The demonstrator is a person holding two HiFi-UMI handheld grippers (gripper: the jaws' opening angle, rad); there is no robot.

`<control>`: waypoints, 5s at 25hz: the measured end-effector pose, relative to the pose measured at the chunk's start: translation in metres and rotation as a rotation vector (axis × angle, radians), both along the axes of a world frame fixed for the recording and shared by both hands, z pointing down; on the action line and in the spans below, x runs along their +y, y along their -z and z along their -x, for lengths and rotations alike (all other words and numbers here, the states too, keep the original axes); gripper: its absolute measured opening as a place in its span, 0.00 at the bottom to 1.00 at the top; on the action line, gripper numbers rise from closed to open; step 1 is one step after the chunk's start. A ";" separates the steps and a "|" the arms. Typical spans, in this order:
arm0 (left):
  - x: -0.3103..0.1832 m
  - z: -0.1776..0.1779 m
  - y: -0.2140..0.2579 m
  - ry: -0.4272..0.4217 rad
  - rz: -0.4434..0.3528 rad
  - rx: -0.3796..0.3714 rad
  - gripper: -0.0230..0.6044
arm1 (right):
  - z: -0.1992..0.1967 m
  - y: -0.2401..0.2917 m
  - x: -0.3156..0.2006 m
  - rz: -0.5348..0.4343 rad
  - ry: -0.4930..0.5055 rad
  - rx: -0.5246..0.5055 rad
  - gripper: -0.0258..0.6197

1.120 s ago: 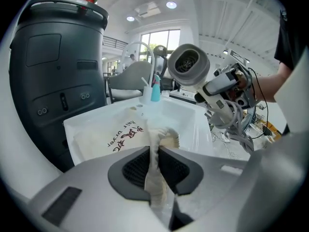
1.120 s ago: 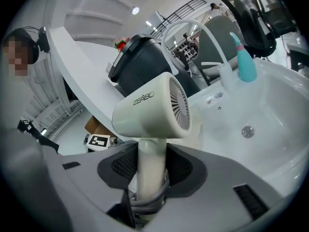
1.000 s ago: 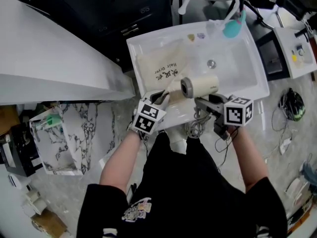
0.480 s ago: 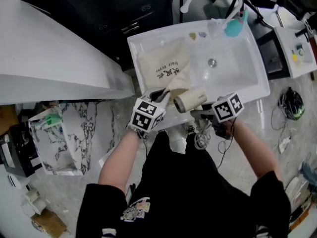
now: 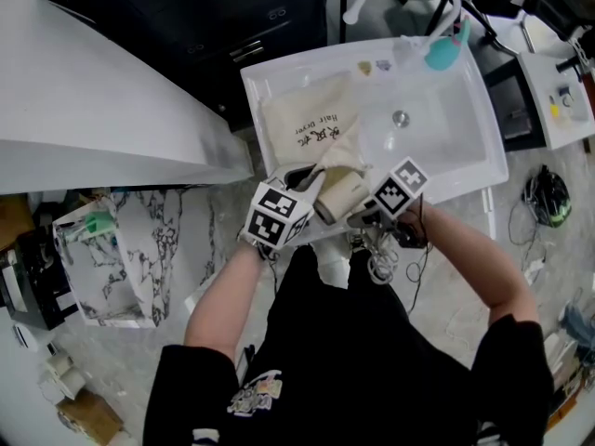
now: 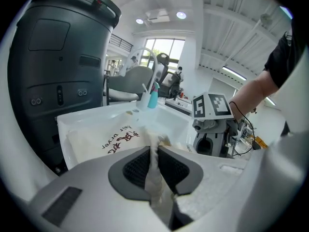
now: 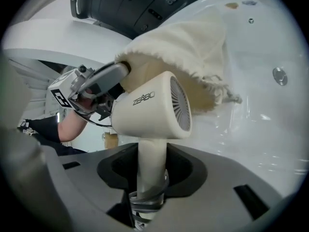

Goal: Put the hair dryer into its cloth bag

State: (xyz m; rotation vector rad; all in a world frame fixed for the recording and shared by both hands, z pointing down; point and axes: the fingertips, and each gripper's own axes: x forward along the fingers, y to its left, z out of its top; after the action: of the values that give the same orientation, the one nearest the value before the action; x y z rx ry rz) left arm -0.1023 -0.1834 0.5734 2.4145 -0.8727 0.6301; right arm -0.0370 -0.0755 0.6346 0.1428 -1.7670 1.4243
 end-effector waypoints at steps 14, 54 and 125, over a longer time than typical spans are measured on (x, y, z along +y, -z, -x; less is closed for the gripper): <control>0.014 -0.003 -0.002 -0.058 0.004 -0.022 0.11 | 0.025 -0.023 -0.056 0.027 -0.225 0.020 0.28; 0.018 -0.004 -0.007 -0.048 0.025 0.019 0.11 | 0.037 -0.034 -0.088 -0.050 -0.635 -0.065 0.43; 0.020 -0.011 -0.001 -0.101 0.044 0.071 0.11 | 0.040 -0.035 -0.089 -0.140 -0.833 -0.070 0.43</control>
State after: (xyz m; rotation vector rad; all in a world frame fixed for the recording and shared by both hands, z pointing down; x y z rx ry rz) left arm -0.0914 -0.1635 0.5747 2.4370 -0.7042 0.5909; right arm -0.0773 -0.1645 0.6699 1.0077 -1.9594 1.8699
